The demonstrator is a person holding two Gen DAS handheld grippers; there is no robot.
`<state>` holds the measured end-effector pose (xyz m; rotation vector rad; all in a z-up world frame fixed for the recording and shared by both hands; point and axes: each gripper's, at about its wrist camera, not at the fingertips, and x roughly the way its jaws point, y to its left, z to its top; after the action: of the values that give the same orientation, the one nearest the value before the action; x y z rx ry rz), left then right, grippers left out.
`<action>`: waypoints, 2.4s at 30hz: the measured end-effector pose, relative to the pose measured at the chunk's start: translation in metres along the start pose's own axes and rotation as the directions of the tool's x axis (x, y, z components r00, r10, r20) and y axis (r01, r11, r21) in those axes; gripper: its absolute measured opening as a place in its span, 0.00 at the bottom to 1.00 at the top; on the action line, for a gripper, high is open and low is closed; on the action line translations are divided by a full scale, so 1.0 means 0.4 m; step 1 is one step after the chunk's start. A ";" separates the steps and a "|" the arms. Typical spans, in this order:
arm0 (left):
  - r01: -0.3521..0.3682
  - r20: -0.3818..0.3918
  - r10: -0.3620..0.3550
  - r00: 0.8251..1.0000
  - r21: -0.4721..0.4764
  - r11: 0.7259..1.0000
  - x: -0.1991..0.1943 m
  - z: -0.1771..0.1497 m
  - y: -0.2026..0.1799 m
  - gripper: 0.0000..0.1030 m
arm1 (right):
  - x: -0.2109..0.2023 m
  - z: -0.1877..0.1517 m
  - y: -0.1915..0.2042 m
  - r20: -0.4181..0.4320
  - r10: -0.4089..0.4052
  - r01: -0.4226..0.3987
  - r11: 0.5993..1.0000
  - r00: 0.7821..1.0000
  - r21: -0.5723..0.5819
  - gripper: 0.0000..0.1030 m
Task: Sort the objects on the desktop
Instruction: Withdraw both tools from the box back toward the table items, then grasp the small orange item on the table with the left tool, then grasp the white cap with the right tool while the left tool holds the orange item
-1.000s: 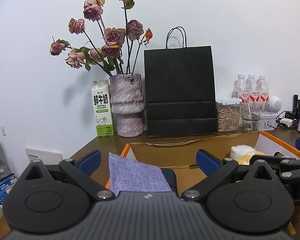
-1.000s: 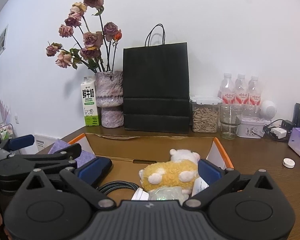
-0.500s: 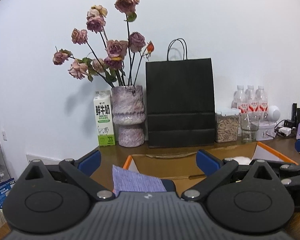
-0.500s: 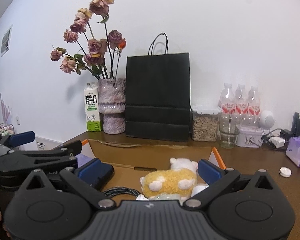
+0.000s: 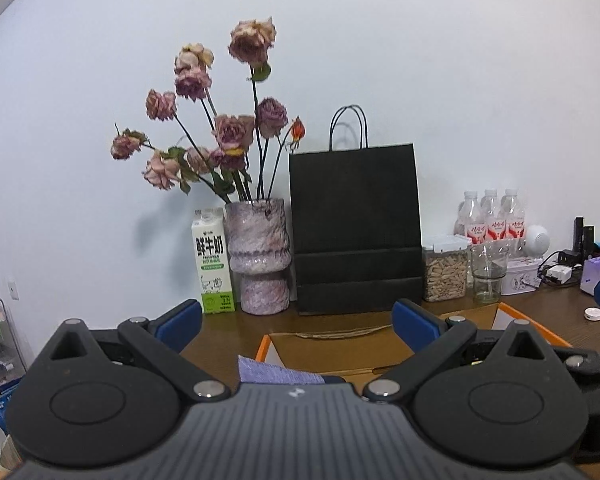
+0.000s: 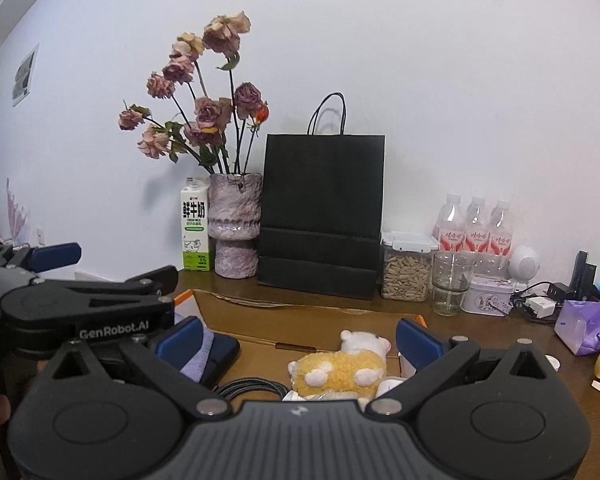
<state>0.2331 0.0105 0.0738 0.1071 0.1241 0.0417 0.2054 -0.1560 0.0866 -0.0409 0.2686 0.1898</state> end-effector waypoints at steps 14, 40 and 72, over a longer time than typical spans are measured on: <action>0.023 -0.054 -0.021 0.998 0.031 0.999 -0.146 -0.042 0.032 1.00 | -0.133 -0.078 0.015 -0.054 0.006 -0.006 1.000 0.999 0.000 1.00; 0.129 -0.351 -0.111 0.930 0.026 0.991 -0.257 -0.270 0.072 1.00 | -0.174 -0.308 0.001 -0.290 -0.021 0.031 0.999 0.957 0.030 1.00; 0.197 -0.363 -0.217 0.906 -0.093 0.976 -0.214 -0.245 0.074 0.14 | -0.125 -0.284 0.012 -0.274 -0.017 0.015 1.000 0.961 -0.009 0.97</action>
<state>0.1347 0.0461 -0.0093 0.0300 0.5142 -0.1489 0.1277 -0.1675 -0.0095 -0.0767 0.5446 0.1687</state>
